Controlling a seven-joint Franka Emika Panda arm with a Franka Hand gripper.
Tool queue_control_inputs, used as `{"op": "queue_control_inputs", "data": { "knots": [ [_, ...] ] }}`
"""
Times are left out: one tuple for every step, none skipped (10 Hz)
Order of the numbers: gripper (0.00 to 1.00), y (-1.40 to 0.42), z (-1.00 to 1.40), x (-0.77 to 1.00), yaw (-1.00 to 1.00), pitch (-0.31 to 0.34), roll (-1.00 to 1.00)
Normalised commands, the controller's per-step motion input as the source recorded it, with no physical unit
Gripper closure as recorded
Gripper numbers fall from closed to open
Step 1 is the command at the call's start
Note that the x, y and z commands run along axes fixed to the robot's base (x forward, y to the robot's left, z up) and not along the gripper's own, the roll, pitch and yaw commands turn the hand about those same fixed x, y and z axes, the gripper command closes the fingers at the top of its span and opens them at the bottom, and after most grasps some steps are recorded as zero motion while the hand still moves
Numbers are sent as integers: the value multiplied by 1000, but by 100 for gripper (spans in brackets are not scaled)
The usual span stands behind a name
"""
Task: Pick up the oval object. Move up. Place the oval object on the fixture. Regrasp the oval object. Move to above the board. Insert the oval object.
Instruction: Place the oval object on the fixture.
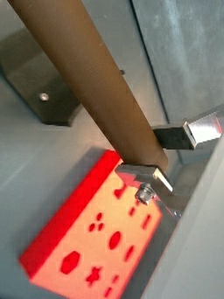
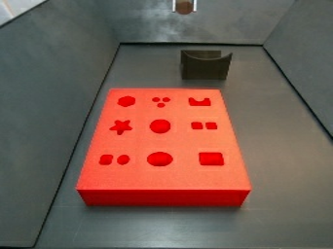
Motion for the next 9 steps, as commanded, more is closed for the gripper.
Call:
{"op": "queue_control_inputs", "data": {
  "knots": [
    [100, 96, 0, 972, -59, 67, -1000],
    [100, 82, -1, 905, -62, 70, -1000],
    [100, 62, -3, 764, -70, 79, -1000],
    [100, 49, -9, 626, -80, 86, -1000],
    [100, 45, -9, 527, -88, 91, -1000],
    [100, 45, -12, 425, -99, 98, -1000],
    [100, 43, -14, 330, -113, 104, -1000],
    [100, 44, -14, 209, -138, 110, -1000],
    [100, 44, -16, 122, -163, 117, -1000]
  ]
}}
